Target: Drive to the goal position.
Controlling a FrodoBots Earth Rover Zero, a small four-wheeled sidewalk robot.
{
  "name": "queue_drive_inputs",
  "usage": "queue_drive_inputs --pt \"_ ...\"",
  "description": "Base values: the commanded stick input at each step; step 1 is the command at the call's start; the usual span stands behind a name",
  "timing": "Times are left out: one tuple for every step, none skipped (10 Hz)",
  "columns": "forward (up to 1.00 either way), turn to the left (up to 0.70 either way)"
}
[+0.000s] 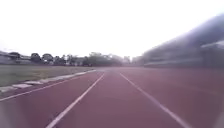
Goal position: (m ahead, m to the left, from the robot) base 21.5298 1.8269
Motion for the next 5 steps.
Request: queue_drive_inputs --pt "0.7 0.0" --pt "0.7 0.0" --pt "0.7 0.0" --pt "0.7 0.0" --pt "0.7 -0.01"
